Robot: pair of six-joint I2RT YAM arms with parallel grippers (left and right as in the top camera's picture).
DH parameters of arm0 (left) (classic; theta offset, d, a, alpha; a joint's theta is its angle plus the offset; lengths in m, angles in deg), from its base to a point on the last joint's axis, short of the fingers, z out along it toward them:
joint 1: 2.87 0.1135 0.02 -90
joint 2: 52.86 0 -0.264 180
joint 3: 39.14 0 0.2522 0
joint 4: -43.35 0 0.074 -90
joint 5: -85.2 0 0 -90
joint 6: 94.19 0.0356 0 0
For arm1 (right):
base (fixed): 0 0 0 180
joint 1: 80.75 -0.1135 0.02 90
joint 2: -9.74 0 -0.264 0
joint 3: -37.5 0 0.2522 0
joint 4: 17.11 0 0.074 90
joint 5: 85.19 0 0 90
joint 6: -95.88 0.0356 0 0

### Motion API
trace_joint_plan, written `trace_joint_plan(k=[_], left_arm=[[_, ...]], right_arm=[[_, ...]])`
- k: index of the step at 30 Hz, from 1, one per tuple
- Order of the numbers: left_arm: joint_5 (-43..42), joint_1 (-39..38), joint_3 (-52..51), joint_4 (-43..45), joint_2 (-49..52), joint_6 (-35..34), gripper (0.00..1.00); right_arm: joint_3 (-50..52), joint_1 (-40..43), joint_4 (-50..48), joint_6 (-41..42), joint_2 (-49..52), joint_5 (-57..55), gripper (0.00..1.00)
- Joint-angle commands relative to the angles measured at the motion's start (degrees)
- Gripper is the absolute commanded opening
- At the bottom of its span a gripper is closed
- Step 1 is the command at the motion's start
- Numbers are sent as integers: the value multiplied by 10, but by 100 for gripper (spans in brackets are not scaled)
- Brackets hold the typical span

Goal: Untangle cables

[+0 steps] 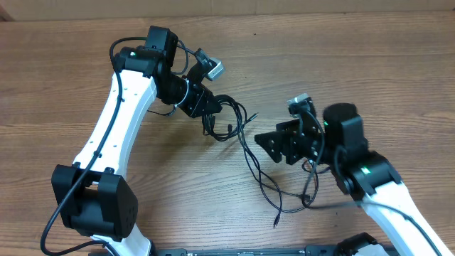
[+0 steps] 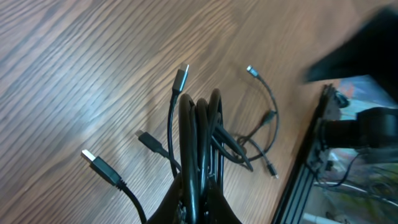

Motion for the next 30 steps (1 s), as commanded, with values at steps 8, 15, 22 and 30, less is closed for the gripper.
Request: trace_joint_plan(k=[8,15,22,30], left_arm=[[-127,2,0,13,-1,24,4],[-149,3,0,40,-1,23,4],[-144,2,0,55,-1,24,4],[-47,1,0,50,-1,38,4]], right_arm=[[-5,3,-69,-2,132,150,81],[-5,-10,-61,-2,158,158,36],[-6,-36,-70,9,156,170,4],[-17,-31,-75,88,95,177,4]])
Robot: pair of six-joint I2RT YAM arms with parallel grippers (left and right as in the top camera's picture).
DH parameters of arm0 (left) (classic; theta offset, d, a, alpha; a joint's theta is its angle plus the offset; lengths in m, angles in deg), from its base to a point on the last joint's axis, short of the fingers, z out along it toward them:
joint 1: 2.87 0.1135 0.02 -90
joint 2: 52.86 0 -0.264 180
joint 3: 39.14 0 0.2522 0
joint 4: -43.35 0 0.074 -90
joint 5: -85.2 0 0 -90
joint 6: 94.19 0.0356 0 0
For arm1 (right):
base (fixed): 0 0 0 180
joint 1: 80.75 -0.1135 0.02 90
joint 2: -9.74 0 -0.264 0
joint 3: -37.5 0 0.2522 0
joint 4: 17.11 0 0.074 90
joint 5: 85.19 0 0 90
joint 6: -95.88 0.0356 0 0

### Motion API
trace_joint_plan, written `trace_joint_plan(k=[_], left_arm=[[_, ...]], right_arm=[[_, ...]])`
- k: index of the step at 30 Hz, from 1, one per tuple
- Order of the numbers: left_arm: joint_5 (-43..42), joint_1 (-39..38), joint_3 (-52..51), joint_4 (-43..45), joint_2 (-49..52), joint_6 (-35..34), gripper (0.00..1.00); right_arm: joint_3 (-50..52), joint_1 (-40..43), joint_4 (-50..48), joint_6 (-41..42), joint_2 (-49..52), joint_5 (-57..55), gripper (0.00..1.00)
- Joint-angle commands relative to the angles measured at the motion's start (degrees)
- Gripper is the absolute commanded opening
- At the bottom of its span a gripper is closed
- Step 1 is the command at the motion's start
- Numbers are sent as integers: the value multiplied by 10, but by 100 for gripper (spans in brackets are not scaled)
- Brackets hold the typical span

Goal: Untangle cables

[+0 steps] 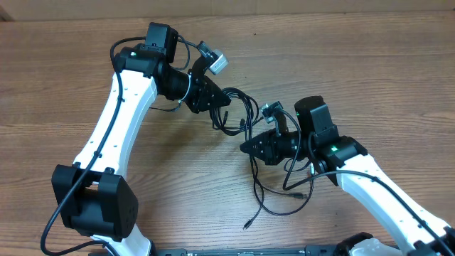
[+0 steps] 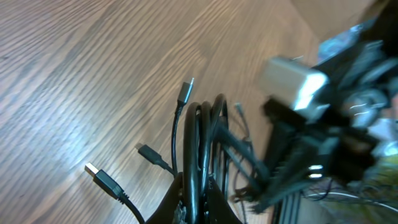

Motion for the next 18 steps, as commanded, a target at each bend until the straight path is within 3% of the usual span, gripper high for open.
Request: trace_joint_plan(k=[1,12,18], left_arm=[[34,0,0,0,-1,42,4],[-38,-48,0,-2,-1,112,4],[-38,-85,0,-33,-1,164,4]], right_arm=[[-18,0,-14,62,-56,16,4],[-18,0,-52,156,-69,-33,4],[-18,0,-43,189,-49,-163,4]])
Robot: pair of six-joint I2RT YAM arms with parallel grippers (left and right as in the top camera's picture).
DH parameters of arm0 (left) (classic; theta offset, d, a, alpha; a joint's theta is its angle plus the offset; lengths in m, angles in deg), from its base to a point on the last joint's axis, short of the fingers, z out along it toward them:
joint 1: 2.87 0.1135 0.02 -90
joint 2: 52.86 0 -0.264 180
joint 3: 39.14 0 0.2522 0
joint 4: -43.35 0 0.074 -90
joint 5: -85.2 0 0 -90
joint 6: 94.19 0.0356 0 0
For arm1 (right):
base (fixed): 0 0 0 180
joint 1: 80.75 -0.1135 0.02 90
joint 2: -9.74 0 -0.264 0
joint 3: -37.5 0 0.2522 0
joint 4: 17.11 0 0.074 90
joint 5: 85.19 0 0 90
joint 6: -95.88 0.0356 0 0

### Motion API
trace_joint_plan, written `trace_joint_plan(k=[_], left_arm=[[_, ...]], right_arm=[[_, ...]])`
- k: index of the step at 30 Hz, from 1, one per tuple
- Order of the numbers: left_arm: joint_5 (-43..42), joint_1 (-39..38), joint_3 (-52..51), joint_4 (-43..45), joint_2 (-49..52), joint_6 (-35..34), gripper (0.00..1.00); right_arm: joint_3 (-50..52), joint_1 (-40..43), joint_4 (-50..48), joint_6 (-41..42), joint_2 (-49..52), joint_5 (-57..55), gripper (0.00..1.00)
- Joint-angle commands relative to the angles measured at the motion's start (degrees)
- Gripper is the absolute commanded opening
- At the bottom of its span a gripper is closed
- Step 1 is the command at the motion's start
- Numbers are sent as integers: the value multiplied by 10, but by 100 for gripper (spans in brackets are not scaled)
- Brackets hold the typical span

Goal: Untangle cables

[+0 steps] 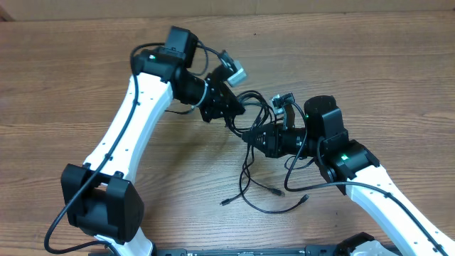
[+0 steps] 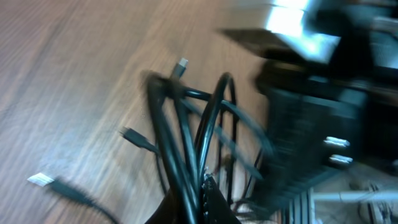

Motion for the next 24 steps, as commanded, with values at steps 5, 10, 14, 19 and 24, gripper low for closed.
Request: trace_joint_plan(k=[5,10,14,19,24], left_arm=[[-35,-37,0,-63,-1,106,4],[-101,-37,0,-102,-1,177,4],[-141,-37,0,-118,-1,212,4],[-156,-37,0,-119,-1,228,4],[-108,-36,0,-119,-1,228,4]], right_arm=[[-17,1,-26,82,11,-189,4],[-17,1,-50,122,12,-226,4],[-17,1,-53,122,12,-226,5],[-17,1,-46,121,12,-226,33],[-17,1,-27,120,11,-197,63]])
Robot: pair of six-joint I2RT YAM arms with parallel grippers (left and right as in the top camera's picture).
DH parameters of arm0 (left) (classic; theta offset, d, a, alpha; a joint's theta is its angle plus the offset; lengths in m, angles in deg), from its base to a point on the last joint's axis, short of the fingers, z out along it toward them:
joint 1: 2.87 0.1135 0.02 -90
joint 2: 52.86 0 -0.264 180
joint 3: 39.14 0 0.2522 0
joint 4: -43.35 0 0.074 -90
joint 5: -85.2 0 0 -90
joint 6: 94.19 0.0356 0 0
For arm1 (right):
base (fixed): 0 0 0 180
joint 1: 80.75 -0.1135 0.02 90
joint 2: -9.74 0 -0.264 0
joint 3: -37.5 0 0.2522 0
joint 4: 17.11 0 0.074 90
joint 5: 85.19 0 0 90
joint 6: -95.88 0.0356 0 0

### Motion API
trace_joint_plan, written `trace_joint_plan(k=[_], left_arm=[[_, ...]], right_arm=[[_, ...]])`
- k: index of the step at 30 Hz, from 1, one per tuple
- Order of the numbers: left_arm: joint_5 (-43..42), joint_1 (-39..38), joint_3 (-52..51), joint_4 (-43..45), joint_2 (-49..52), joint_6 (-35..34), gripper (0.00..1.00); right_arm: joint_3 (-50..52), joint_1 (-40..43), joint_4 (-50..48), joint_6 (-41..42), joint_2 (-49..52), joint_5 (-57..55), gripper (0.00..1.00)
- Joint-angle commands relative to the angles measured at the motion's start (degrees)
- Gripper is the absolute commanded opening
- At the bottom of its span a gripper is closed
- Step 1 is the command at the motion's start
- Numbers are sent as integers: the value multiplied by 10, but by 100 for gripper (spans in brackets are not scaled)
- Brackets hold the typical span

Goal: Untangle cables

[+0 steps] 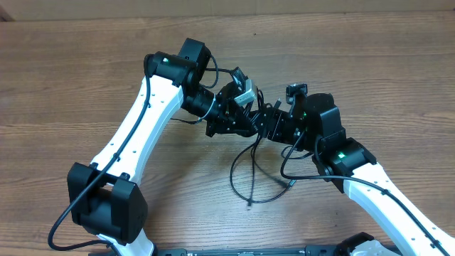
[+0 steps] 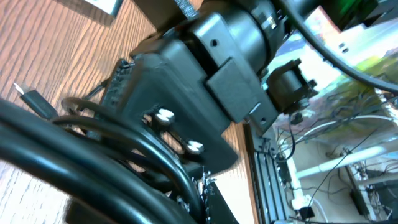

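Observation:
A bundle of black cables hangs between the two grippers over the middle of the wooden table; loose loops trail down to plug ends. My left gripper is shut on the bundle's top. In the left wrist view thick cable strands run into my left gripper at the bottom edge. My right gripper presses in against the bundle right beside the left one, and its black body fills the left wrist view. Its jaws are hidden among the cables.
A second plug end lies under the right arm. A small connector shows at the left of the wrist view. A black frame rail runs along the table's near edge, with lab clutter beyond it.
Both grippers have moved closer together, and the right gripper is now right against the left one at the bundle. The hanging loops have shifted slightly right, and the plug ends lie nearer.
The left gripper held the bundle at the upper left with the right gripper well apart at the right. Then the right gripper stood closer, below the bundle. At each later moment both stood further towards the centre, and now they meet at the bundle.

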Motion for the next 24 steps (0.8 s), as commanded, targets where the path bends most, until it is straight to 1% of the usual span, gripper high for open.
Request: trace_joint_plan(k=[1,3,4,5,7,9,16,18,21,22,23,24], left_arm=[[-18,-5,0,-12,-4,59,4],[4,-5,0,-12,-4,59,4],[12,-5,0,-12,-4,59,4],[21,-4,0,-11,-4,59,4],[27,3,0,-9,-4,59,4],[27,12,0,-6,-4,59,4],[27,36,0,-4,-4,59,4],[27,39,0,-4,-4,59,4],[28,39,0,-4,-4,59,4],[28,39,0,-5,-4,60,4],[28,39,0,-7,-4,60,4],[28,39,0,-7,-4,59,4]], right_arm=[[-13,6,9,-1,2,-15,66],[-14,6,11,-1,-1,3,74],[-14,6,16,0,-3,8,82],[-14,6,23,0,-7,8,87],[-14,6,43,0,-19,7,94],[-14,7,63,2,-32,7,99],[-14,7,123,11,-99,7,100],[-14,7,160,-43,-127,7,100],[-14,7,186,-170,-156,6,99],[-14,7,186,-217,-167,6,97],[-14,7,181,-261,-177,6,91],[-14,7,173,-299,-186,6,82]])
